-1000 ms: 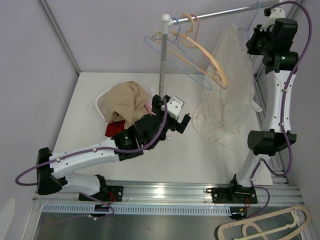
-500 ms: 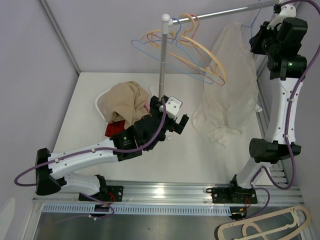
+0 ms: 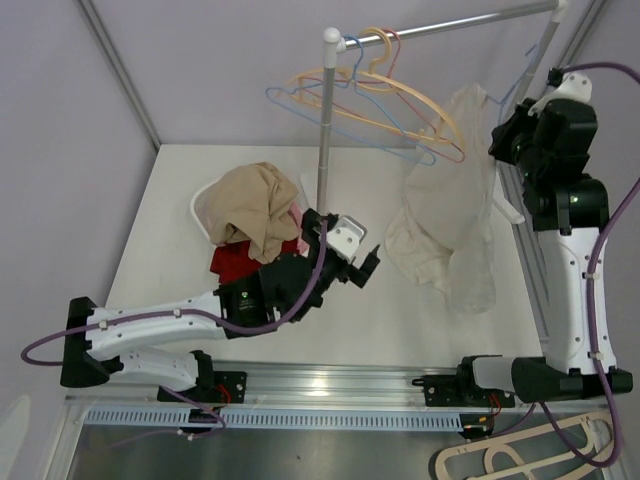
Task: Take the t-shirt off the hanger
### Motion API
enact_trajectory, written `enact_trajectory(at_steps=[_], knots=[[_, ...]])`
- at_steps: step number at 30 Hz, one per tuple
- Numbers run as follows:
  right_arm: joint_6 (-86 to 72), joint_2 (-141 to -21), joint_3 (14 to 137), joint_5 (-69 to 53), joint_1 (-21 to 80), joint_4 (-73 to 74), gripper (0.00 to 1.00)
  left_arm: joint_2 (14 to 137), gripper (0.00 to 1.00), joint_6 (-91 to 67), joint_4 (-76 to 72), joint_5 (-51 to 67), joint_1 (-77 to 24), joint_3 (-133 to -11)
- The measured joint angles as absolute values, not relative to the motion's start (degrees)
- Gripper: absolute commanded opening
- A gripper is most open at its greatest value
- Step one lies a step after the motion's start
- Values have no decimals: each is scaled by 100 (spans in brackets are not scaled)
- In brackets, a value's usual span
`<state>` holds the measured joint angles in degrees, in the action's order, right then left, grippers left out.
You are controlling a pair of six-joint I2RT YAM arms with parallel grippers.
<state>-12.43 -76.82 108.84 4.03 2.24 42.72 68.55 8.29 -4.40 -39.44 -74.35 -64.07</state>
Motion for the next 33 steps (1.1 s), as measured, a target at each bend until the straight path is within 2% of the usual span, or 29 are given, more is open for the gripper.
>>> enact_trajectory(at_steps=[5, 13, 19, 26, 33], knots=[[-1964, -6956, 9596, 1868, 954, 4357, 0, 6794, 100, 1256, -1258, -3551, -8152, -5861], [-2523, -6879, 9837, 2681, 1437, 4748, 0, 7006, 99, 1682, -3212, -2237, -8302, -4722], [-2639, -6888, 10156, 2766, 1844, 4943, 0, 7985, 99, 2117, -4394, -2016, -8433, -4766], [-2700, -6882, 10228, 2801, 2023, 4984, 0, 8925, 100, 2294, -4633, -2082, -8451, -5520], [-2733, -6783, 10228, 2786, 2121, 4987, 0, 9244, 100, 1975, -4580, -2032, -8171, -6014]])
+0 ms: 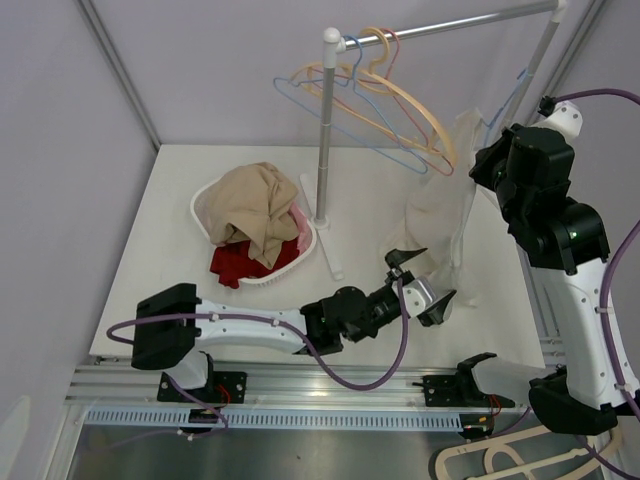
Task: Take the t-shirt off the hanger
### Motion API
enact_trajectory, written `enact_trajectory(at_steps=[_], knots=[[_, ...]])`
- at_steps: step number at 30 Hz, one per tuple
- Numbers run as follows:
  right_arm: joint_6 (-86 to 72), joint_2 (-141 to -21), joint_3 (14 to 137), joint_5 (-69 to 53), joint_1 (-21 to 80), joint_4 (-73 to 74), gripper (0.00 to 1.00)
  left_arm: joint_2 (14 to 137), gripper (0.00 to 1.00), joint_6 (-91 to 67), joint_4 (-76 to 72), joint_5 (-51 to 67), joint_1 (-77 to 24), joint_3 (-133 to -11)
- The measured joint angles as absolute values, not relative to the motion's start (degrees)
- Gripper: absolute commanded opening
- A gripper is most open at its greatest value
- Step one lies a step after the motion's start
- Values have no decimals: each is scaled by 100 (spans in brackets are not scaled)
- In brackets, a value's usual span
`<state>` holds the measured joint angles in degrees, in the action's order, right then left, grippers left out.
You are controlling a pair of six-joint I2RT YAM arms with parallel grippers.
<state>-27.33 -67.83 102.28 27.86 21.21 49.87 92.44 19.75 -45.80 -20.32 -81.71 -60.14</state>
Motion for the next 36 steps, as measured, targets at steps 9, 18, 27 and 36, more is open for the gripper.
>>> enact_trajectory(at_steps=[9, 18, 27, 36], knots=[[-2770, -6615, 10228, 2633, 2178, 4984, 0, 9542, 99, 1352, -4193, -1704, -7883, -6381], [-2805, -6613, 10226, 2458, 2244, 4984, 0, 10033, 75, 934, -3795, -1570, -7695, -6853], [-2764, -6611, 10228, 2471, 2259, 4987, 0, 10221, 1, 718, -3391, -1579, -7671, -7328], [-2408, -7081, 10353, 2939, 2265, 4925, 0, 9478, 1, 921, -3277, -2458, -8484, -6711]])
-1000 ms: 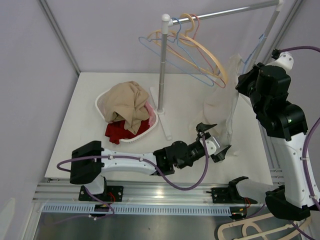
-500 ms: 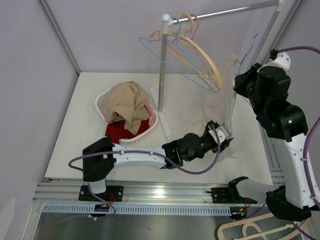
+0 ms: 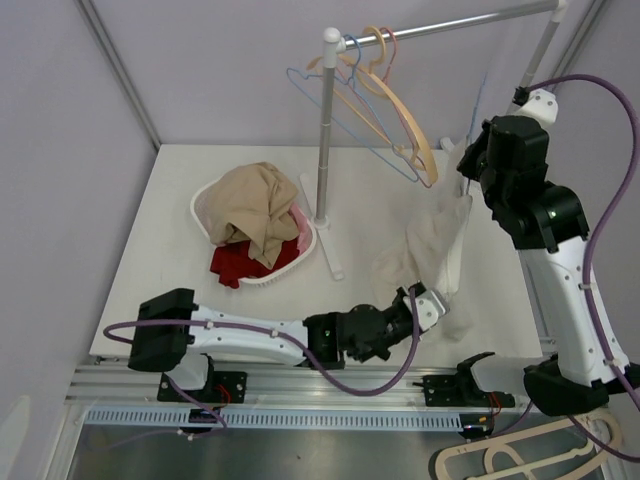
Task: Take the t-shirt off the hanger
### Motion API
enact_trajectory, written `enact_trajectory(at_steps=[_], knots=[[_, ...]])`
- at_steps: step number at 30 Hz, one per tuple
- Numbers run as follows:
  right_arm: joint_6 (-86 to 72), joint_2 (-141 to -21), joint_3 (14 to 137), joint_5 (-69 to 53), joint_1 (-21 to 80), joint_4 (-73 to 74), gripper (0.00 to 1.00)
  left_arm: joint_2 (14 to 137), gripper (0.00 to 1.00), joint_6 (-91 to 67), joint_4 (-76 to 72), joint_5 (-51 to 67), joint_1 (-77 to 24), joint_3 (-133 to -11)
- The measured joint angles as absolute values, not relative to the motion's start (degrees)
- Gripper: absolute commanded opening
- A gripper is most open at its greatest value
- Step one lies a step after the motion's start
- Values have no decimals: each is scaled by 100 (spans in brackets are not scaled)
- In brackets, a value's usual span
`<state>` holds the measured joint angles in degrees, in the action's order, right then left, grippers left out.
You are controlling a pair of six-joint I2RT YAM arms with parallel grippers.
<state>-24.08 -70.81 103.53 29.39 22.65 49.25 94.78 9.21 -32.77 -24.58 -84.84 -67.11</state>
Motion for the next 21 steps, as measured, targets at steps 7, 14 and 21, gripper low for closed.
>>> enact_trajectory(at_steps=[7, 14, 21], knots=[[-2176, -7714, 10407, 2923, 1973, 4906, 0, 8838, 1, 790, -3660, -3164, -9218, -5774], [-2097, -7850, 10648, 2692, 1636, 5061, 0, 8899, 1, 690, -3717, -3583, -9424, -5662], [-2104, -7837, 11268, 2432, 1638, 5072, 0, 9439, 1, -84, -3153, -2832, -8960, -6134]])
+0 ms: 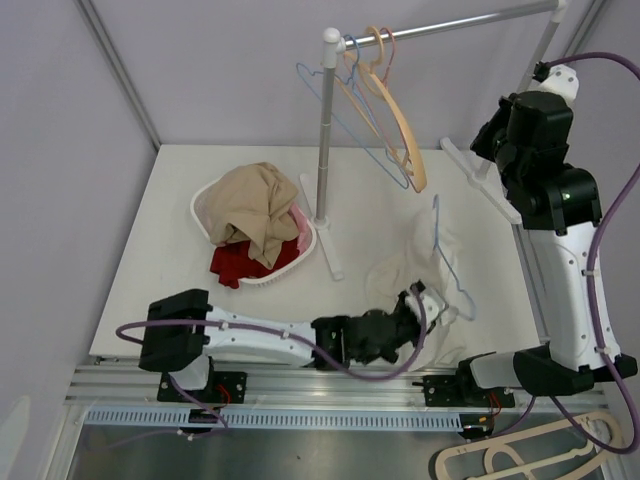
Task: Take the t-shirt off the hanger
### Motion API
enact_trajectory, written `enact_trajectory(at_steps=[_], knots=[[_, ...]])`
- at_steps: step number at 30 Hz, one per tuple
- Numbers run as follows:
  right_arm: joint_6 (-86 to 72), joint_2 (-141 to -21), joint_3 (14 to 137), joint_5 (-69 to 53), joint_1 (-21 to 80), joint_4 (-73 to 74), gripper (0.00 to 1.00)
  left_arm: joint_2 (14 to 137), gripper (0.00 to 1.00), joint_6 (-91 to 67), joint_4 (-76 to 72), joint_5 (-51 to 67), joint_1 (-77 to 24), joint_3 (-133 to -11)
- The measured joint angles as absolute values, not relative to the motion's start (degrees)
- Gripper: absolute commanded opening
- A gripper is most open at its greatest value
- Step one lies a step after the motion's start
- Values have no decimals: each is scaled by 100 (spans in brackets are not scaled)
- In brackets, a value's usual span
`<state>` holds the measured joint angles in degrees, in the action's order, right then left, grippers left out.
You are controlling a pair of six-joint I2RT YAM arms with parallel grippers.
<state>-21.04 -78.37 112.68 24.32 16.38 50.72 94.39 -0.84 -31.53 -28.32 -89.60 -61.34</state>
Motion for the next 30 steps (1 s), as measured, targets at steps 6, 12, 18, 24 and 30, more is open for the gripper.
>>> enact_trajectory(at_steps=[6, 12, 18, 24, 30], knots=[[-2104, -7507, 11799, 2049, 1682, 5452, 0, 10337, 1, -941, -1826, -1745, -7373, -8016], [-2040, -7275, 11891, 1994, 1691, 5749, 0, 10724, 1, -1166, -1181, -1444, -6829, -9190], [-1811, -7450, 11520, 1909, 1594, 5837, 0, 10490, 1, -1343, -1098, -1275, -6956, -8427], [-1461, -7754, 10943, 1535, 1046, 5887, 0, 9428, 1, -1612, -1083, -1229, -7004, -6558], [-1229, -7784, 10484, 1076, 950, 5627, 4, 8215, 1, -1907, -873, -1632, -7144, -5129]])
